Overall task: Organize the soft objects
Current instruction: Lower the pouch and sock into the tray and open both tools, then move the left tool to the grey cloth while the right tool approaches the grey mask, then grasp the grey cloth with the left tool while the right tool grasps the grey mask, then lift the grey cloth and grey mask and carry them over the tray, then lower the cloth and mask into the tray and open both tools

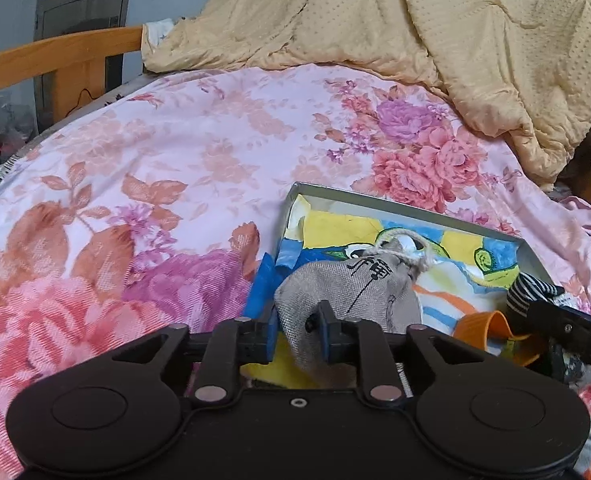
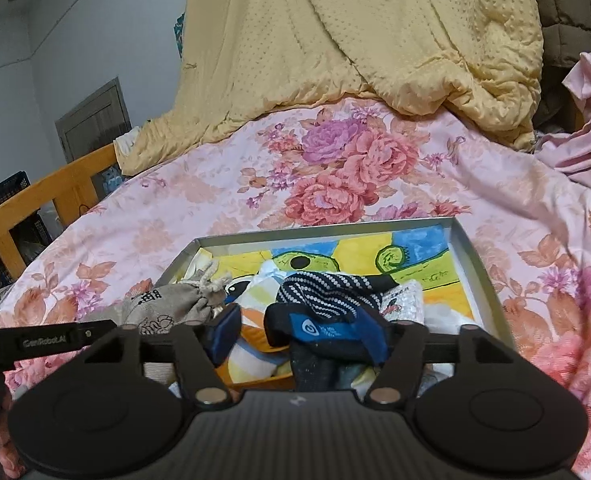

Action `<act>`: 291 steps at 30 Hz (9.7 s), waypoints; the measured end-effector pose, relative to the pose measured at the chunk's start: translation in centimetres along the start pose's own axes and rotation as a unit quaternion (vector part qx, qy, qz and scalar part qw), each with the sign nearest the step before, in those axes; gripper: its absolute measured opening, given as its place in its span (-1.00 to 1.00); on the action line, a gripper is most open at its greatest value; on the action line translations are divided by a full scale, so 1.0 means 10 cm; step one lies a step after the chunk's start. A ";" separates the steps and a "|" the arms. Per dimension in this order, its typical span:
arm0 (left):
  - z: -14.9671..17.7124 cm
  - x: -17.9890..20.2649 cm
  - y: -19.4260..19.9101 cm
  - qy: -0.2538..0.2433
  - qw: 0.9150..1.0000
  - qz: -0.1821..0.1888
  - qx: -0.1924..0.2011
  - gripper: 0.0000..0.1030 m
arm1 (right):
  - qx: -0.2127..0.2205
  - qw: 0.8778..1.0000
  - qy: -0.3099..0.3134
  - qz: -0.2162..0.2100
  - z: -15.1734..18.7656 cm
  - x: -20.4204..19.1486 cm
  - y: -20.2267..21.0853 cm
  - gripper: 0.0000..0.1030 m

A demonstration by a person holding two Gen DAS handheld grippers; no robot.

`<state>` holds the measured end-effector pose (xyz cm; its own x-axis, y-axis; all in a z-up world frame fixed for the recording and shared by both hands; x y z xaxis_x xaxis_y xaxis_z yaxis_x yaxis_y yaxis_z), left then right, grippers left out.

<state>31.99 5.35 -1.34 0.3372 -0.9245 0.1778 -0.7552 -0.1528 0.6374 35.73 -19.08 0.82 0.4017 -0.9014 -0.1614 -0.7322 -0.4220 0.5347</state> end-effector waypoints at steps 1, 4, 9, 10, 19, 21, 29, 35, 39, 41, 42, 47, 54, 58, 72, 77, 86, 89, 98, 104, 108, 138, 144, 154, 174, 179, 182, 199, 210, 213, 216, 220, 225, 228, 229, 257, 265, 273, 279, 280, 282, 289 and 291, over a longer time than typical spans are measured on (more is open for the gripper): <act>0.02 0.00 0.05 -0.001 1.000 0.001 0.005 -0.31 | 0.003 1.000 0.005 0.004 0.00 -0.01 0.04 0.55; 0.08 -0.01 0.21 0.002 1.000 0.014 0.024 0.01 | 0.013 1.000 0.013 0.011 -0.01 -0.05 0.16 0.70; 0.14 -0.01 0.52 0.000 0.998 0.028 0.055 0.34 | 0.030 0.999 0.015 0.009 -0.02 -0.13 0.43 0.81; 0.15 -0.01 0.59 -0.002 0.998 0.029 0.062 0.41 | 0.034 0.999 0.016 0.008 -0.02 -0.14 0.49 0.85; 0.26 -0.04 1.26 -0.018 0.993 0.044 0.105 0.68 | 0.081 0.996 0.028 -0.001 0.04 -0.36 1.10 0.99; 0.30 -0.07 1.38 -0.016 0.993 0.044 0.110 0.74 | 0.090 0.996 0.027 -0.003 0.07 -0.40 1.23 0.99; 0.53 -0.25 1.87 -0.011 0.991 0.042 0.130 0.95 | 0.108 0.993 0.039 0.003 0.40 -0.58 1.71 0.99; 0.83 -0.36 2.13 -0.033 0.991 0.043 0.123 0.98 | 0.105 0.993 0.055 0.018 0.69 -0.70 1.95 0.99; 1.07 -0.43 2.21 -0.042 0.992 0.044 0.110 0.98 | 0.091 0.994 0.062 0.027 0.94 -0.79 2.05 0.99; 1.18 -0.46 2.21 -0.045 0.993 0.044 0.098 0.98 | 0.079 0.995 0.061 0.027 1.03 -0.80 2.07 0.99; 1.23 -0.46 2.20 -0.047 0.993 0.044 0.094 0.98 | 0.071 0.995 0.060 0.026 1.09 -0.82 2.08 0.99; 1.43 -0.51 2.20 -0.046 0.996 0.030 0.077 0.98 | 0.038 0.998 0.047 0.024 1.30 -0.84 2.11 0.99; 1.56 -0.62 2.13 -0.038 0.998 0.009 0.056 0.98 | 0.013 0.998 0.042 0.039 1.40 -0.82 2.02 0.99; 1.57 -0.67 2.09 -0.038 0.998 0.006 0.055 0.98 | 0.002 0.998 0.046 0.040 1.43 -0.84 1.95 0.99; 1.58 -0.80 1.90 -0.021 0.999 0.001 0.042 0.98 | -0.009 0.998 0.059 0.032 1.40 -0.94 1.80 0.99; 1.54 -0.85 1.80 -0.005 0.999 0.000 0.039 0.98 | -0.005 0.997 0.071 0.033 1.40 -0.99 1.74 0.99; 1.40 -0.90 1.62 0.005 0.999 0.005 0.041 0.98 | 0.004 0.997 0.070 0.025 1.40 -1.02 1.51 0.99; 1.35 -0.87 1.60 -0.003 0.999 0.007 0.050 0.98 | 0.030 0.996 0.086 0.024 1.40 -1.06 1.50 0.99; 1.16 -0.82 1.41 -0.021 0.998 -0.009 0.061 0.98 | 0.056 0.989 0.133 0.035 1.39 -1.15 1.29 0.99; 1.07 -0.80 1.24 0.007 0.998 -0.004 0.060 0.98 | 0.069 0.987 0.141 0.040 1.36 -1.14 1.18 0.99; 1.04 -0.77 1.14 0.013 0.998 -0.003 0.067 0.98 | 0.068 0.989 0.130 0.034 1.31 -1.07 1.09 0.99; 1.09 -0.68 0.92 0.002 0.996 0.011 0.087 -0.06 | 0.086 0.991 0.098 0.033 1.04 -0.83 0.75 0.89; 1.11 -0.68 0.90 0.003 0.996 0.009 0.085 -0.24 | 0.089 0.990 0.112 0.020 0.97 -0.86 0.67 0.68; 1.09 -0.67 0.91 -0.001 0.996 0.004 0.093 -0.53 | 0.078 0.987 0.138 0.005 0.95 -0.97 0.57 -0.09; 0.91 -0.37 1.17 -0.031 0.991 0.044 0.123 -0.76 | 0.094 0.984 0.149 -0.017 0.79 -1.04 0.77 -0.95; 0.61 -0.23 1.11 -0.018 0.990 0.059 0.128 -0.76 | 0.123 0.985 0.115 -0.034 0.51 -0.92 0.79 -0.95; 0.45 -0.11 1.04 -0.032 0.988 0.063 0.138 -0.76 | 0.148 0.983 0.106 -0.029 0.35 -0.81 0.79 -0.95; -0.19 0.39 0.14 -0.031 0.989 0.109 0.098 -0.76 | 0.150 0.984 0.094 0.015 0.06 -0.37 0.21 -0.95; -0.21 0.46 -0.10 -0.016 0.992 0.110 0.060 -0.74 | 0.101 0.990 0.100 0.001 0.13 -0.46 0.07 -0.92; -0.19 0.47 -0.11 -0.017 0.992 0.111 0.054 -0.72 | 0.093 0.991 0.097 -0.005 0.14 -0.46 0.05 -0.90; -0.18 0.47 -0.13 -0.018 0.992 0.112 0.048 -0.68 | 0.084 0.992 0.091 -0.013 0.14 -0.45 0.02 -0.89; -0.18 0.45 -0.15 -0.012 0.993 0.108 0.043 -0.63 | 0.077 0.993 0.089 -0.013 0.15 -0.44 0.01 -0.89; -0.17 0.45 -0.14 -0.009 0.994 0.106 0.041 -0.60 | 0.075 0.994 0.081 -0.017 0.14 -0.44 0.02 -0.86; -0.18 0.45 -0.14 -0.007 0.994 0.106 0.041 -0.47 | 0.074 0.994 0.077 -0.018 0.14 -0.43 0.01 -0.82; -0.18 0.45 -0.13 -0.005 0.994 0.106 0.042 -0.45 | 0.073 0.994 0.077 -0.018 0.14 -0.42 0.01 -0.80; -0.28 0.37 0.30 0.011 0.994 0.085 0.067 0.45 | 0.081 0.996 0.039 -0.028 -0.02 -0.33 0.24 0.31; -0.34 0.32 0.56 0.010 0.994 0.077 0.079 0.56 | 0.092 0.995 0.027 -0.013 -0.06 -0.30 0.38 0.55; -0.29 0.27 0.82 0.009 0.994 0.066 0.089 0.75 | 0.117 0.993 0.010 -0.003 -0.13 -0.27 0.68 0.77; -0.22 0.22 1.05 0.005 0.993 0.062 0.096 0.90 | 0.133 0.991 -0.010 0.007 -0.13 -0.23 0.98 0.93; -0.21 0.21 1.10 0.004 0.993 0.063 0.098 0.91 | 0.135 0.991 -0.013 0.009 -0.13 -0.22 1.02 0.94; -0.17 0.20 1.18 0.002 0.993 0.064 0.098 0.93 | 0.135 0.991 -0.017 0.012 -0.09 -0.21 1.10 0.95; 0.04 0.15 1.41 -0.004 0.993 0.067 0.096 0.95 | 0.133 0.991 -0.008 0.020 0.01 -0.27 1.30 0.98; 0.10 0.13 1.47 -0.005 0.993 0.068 0.097 0.95 | 0.135 0.991 -0.003 0.023 0.03 -0.30 1.35 0.98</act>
<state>20.80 1.52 7.53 0.2199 -0.9448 0.2431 -0.8879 -0.0906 0.4510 24.50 -22.08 8.24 0.3624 -0.9202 -0.1480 -0.8703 -0.3909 0.2997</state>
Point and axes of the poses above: each gripper's, at about its wrist camera, not at the fingertips, and y roughly against the way its jaws point, x to its right, z to its underside, the point moved 1 cm from there along -y, roughly the way its jaws point, and after that the axes turned 3 degrees about -x, right-handed, at the moved point
